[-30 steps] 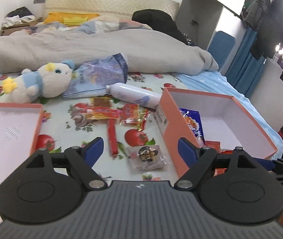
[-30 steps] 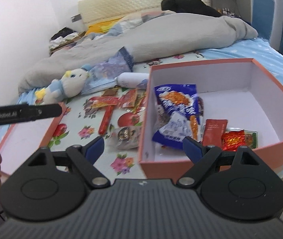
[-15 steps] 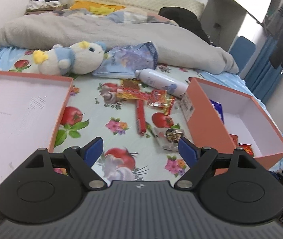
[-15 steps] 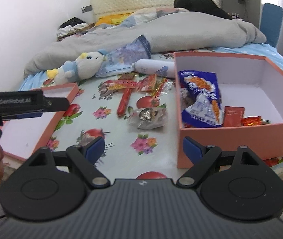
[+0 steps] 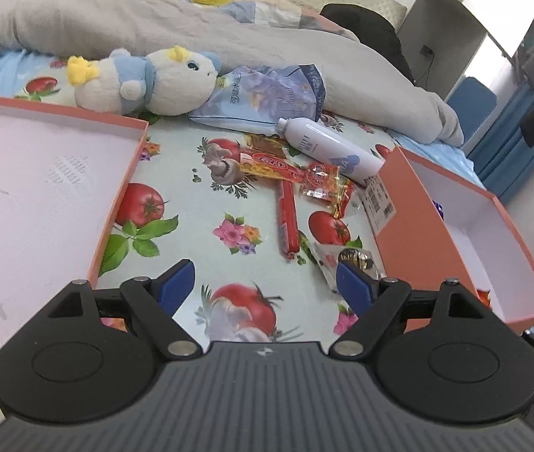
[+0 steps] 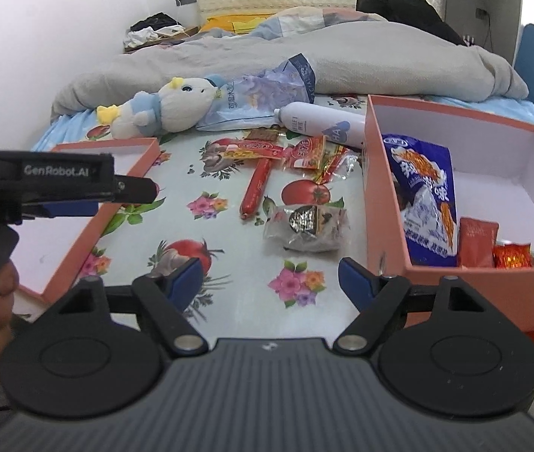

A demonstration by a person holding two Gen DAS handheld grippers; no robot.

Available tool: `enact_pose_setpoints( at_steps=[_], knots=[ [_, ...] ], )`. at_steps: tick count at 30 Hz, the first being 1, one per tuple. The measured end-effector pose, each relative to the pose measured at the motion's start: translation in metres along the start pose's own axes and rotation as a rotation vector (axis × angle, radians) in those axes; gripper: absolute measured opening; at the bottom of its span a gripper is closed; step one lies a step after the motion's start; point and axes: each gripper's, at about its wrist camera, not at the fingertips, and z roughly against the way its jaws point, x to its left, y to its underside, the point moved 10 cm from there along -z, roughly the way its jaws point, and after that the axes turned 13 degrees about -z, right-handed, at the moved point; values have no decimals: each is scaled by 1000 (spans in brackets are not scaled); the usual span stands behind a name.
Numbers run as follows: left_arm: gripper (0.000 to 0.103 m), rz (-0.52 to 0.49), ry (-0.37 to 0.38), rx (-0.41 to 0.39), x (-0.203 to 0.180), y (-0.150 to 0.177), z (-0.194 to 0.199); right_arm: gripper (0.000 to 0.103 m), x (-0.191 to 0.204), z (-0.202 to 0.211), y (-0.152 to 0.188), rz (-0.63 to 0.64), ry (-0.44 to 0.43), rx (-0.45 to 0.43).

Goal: Organize snacks
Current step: 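Withdraw both open tools from the box toward the snacks on the sheet, then grasp the red sausage stick with the left tool while the right tool grasps the clear black-label packet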

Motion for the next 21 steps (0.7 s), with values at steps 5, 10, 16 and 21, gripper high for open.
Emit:
enact_pose_setpoints(
  at_steps=[5, 10, 16, 21],
  knots=[
    [85, 28, 38, 28, 7, -7, -25, 80, -1, -21, -4, 10, 37, -4],
    [84, 42, 93, 55, 5, -16, -53, 80, -1, -44, -9, 26, 60, 1],
    [73, 36, 139, 99, -2, -25, -92, 80, 6, -70, -14, 101, 100, -26],
    [64, 23, 178, 125, -3, -35, -122, 80, 9, -93, -17, 97, 105, -5]
  ],
)
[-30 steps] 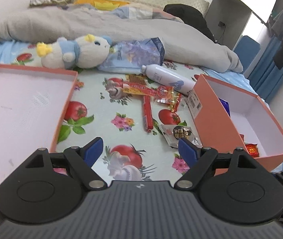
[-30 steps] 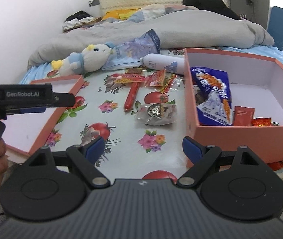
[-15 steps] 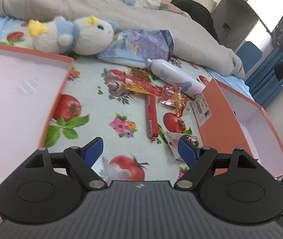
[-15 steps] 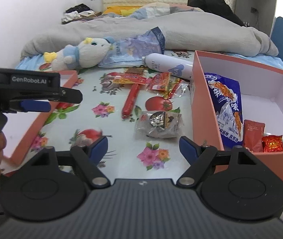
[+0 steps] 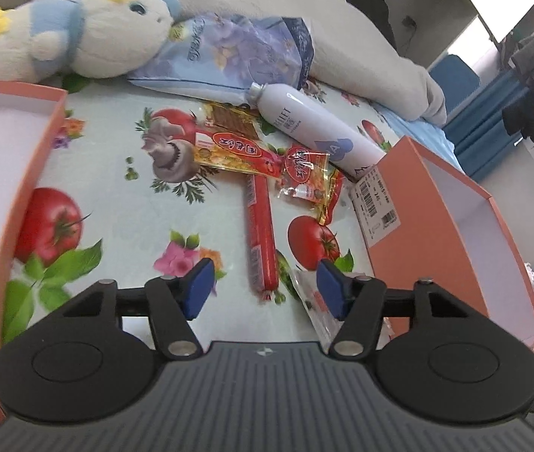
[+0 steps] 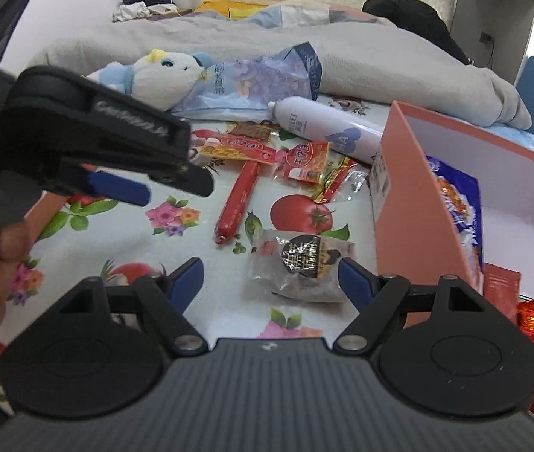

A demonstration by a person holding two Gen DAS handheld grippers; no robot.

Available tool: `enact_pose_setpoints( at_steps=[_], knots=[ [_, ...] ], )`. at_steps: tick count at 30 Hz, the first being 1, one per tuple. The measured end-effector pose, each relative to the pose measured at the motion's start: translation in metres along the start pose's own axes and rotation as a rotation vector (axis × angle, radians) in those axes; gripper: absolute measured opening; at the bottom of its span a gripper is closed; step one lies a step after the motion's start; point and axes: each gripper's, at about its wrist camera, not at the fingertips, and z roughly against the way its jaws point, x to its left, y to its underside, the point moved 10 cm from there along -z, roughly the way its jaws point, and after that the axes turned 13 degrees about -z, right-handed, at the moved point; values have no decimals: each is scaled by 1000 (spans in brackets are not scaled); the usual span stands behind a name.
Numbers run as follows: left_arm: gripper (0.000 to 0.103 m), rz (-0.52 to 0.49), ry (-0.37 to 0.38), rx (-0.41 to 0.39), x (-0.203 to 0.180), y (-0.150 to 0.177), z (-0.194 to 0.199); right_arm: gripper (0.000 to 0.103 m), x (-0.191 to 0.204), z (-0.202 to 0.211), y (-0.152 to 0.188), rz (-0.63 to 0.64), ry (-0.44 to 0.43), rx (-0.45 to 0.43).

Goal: Organize snacks
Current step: 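Grasp the red sausage stick with the left tool while the right tool grasps the clear black-label packet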

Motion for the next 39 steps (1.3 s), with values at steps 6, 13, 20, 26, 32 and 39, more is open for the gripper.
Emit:
enact_pose_setpoints(
  at_steps=[6, 13, 20, 26, 32, 39],
  knots=[
    [49, -58, 46, 36, -2, -13, -34, 78, -1, -30, 3, 18, 22, 29],
    [34, -177, 22, 81, -9, -18, -71, 61, 6, -47, 16, 80, 13, 61],
    [22, -259, -26, 90, -11, -15, -76, 27, 5, -46, 17, 108, 25, 46],
    [21, -233, -47, 84, -4, -4, -60, 18, 6, -33, 13, 114, 13, 25],
    [20, -187, -83, 78, 4, 21, -31, 17, 9, -17, 25, 92, -39, 74],
    [20, -127, -107, 69, 4, 61, 14, 17, 13, 16, 36, 98, -78, 71]
  ],
)
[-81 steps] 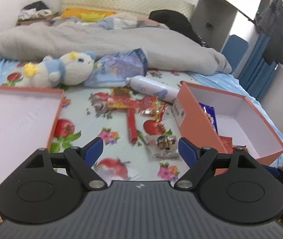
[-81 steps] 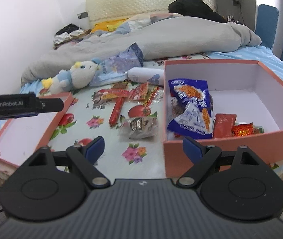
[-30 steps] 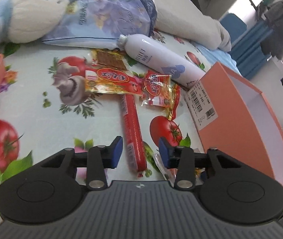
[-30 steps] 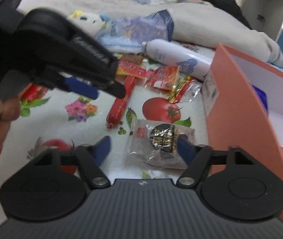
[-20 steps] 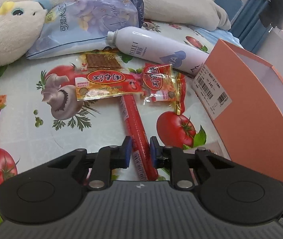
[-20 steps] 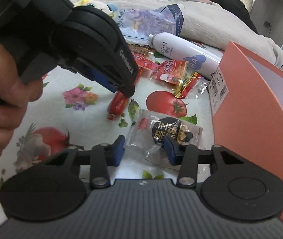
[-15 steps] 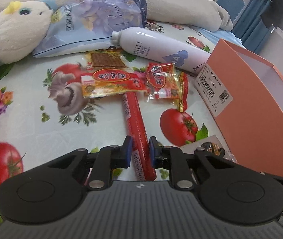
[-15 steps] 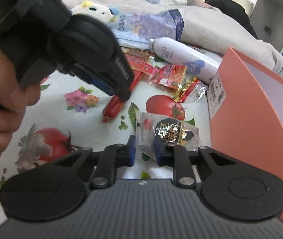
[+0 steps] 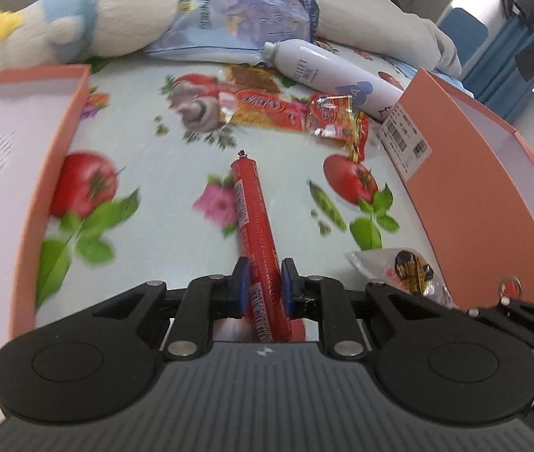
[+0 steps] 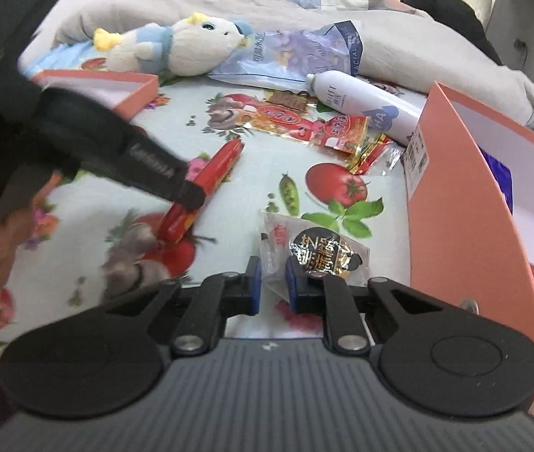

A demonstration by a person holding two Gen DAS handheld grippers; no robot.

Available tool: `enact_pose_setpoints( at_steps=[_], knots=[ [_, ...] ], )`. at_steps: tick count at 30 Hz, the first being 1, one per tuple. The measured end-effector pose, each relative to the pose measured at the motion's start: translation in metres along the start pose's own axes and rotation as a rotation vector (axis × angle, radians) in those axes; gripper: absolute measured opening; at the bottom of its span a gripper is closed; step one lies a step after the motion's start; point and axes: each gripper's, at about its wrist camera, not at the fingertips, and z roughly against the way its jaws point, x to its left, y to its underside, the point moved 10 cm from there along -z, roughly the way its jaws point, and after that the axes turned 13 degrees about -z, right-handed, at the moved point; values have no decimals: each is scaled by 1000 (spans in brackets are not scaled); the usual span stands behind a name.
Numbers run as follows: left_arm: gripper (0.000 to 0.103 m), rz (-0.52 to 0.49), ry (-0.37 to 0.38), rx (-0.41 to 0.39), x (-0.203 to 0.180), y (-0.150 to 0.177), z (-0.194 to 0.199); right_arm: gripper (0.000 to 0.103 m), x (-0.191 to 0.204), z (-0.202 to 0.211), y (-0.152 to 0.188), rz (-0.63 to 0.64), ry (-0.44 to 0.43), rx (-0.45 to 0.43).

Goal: Organize snacks
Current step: 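Grasp the red sausage stick with the left tool while the right tool grasps the clear black-label packet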

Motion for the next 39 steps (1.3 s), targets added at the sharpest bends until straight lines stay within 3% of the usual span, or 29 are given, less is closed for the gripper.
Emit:
enact_pose_setpoints(
  at_steps=[10, 17, 22, 24, 28, 30, 32, 33, 34, 39],
  knots=[
    [10, 69, -13, -11, -5, 53, 49, 17, 11, 32, 34, -15, -65, 19],
    [10, 38, -8, -9, -10, 59, 57, 18, 12, 40, 40, -97, -115, 21],
    [11, 76, -39, -22, 0, 57, 57, 19, 12, 46, 38, -108, -134, 16],
    [11, 76, -39, -18, 0, 55, 58, 22, 11, 47, 39, -124, -140, 24],
    [12, 69, -35, -9, -1, 53, 58, 48, 11, 57, 31, -189, -180, 6],
    [17, 76, -36, -5, 0, 53, 56, 54, 13, 60, 28, -183, -185, -12],
    [42, 80, -47, 3, 1, 53, 54, 67, 10, 60, 26, -179, -159, -29],
    [49, 83, -53, 3, 2, 52, 53, 76, 7, 58, 26, -186, -144, -32],
    [57, 84, -54, -4, 2, 52, 54, 76, 4, 56, 27, -193, -135, -29],
    [61, 94, -38, -2, 2, 50, 49, 76, -8, 42, 34, -205, -71, -6]
  ],
)
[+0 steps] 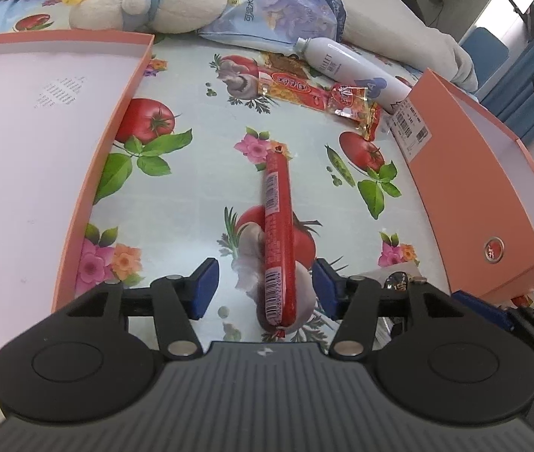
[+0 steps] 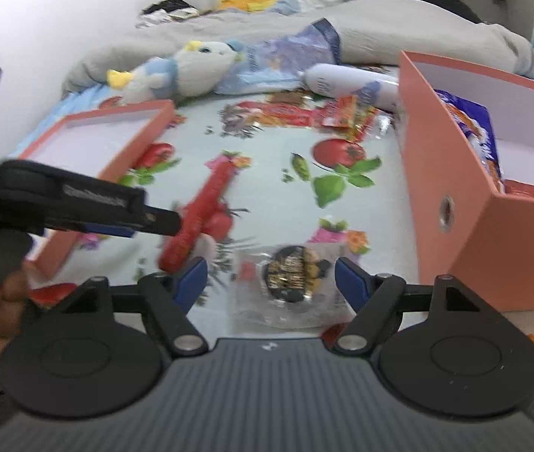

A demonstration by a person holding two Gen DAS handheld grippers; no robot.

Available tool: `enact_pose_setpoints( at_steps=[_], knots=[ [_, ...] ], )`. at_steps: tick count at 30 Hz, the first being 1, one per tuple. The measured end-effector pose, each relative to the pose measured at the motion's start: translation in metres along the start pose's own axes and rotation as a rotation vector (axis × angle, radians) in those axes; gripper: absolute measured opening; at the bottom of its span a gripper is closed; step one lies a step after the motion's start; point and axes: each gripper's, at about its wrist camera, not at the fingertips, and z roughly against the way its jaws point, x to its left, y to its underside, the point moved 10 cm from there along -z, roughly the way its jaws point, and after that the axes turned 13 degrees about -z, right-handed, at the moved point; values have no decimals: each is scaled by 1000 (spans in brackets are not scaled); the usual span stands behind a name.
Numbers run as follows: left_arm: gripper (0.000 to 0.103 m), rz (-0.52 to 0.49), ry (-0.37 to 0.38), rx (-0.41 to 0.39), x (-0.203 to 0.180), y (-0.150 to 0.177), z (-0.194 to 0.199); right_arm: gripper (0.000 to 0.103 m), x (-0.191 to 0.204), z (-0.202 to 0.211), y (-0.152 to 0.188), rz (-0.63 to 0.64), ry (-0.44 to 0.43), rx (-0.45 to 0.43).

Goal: Organize snacks
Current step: 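Grasp the red sausage stick with the left tool while the right tool grasps the clear black-label packet, then lift the sausage stick and clear packet and carry both over the box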

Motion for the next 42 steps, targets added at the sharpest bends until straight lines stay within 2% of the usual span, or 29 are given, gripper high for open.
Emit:
enact_pose_setpoints(
  at_steps=[3, 6, 9, 19, 21, 23, 26, 28, 30, 31, 35, 37, 42],
  knots=[
    [61, -1, 13, -8, -2, -3, -2, 76, -2, -5, 1, -7, -1, 15],
    [61, -19, 12, -9, -5, -6, -6, 77, -5, -10, -2, 14, 36, 13],
    [61, -33, 28, -3, -10, -9, -13, 88, -8, -14, -3, 18, 51, 12],
    [59, -155, 0, -14, -22, -27, -32, 88, -14, -33, -3, 3, 45, 37],
    [57, -200, -9, 2, -26, -28, -39, 89, -14, -37, -1, 10, 39, 55],
    [49, -243, -34, 19, -29, -27, -45, 89, -15, -40, -1, -3, 27, 70],
    [47, -248, -34, 27, -28, -24, -51, 88, -16, -43, 5, -10, 25, 103],
    [45, -235, -30, 27, -26, -24, -52, 86, -13, -44, 9, 8, 29, 117],
    [35, -215, -39, 30, -22, -24, -52, 82, -11, -43, 9, -8, 28, 125],
    [26, -222, -53, 33, -20, -24, -52, 78, -10, -43, 9, -7, 26, 129],
    [24, -229, -34, 39, -16, -24, -50, 69, -6, -41, 7, -4, 39, 132],
    [24, -223, -29, 40, -15, -24, -47, 61, -3, -37, 5, 2, 50, 124],
    [24, -184, 9, 32, -14, -19, -39, 54, -2, -31, 1, -25, 69, 106]
  ],
)
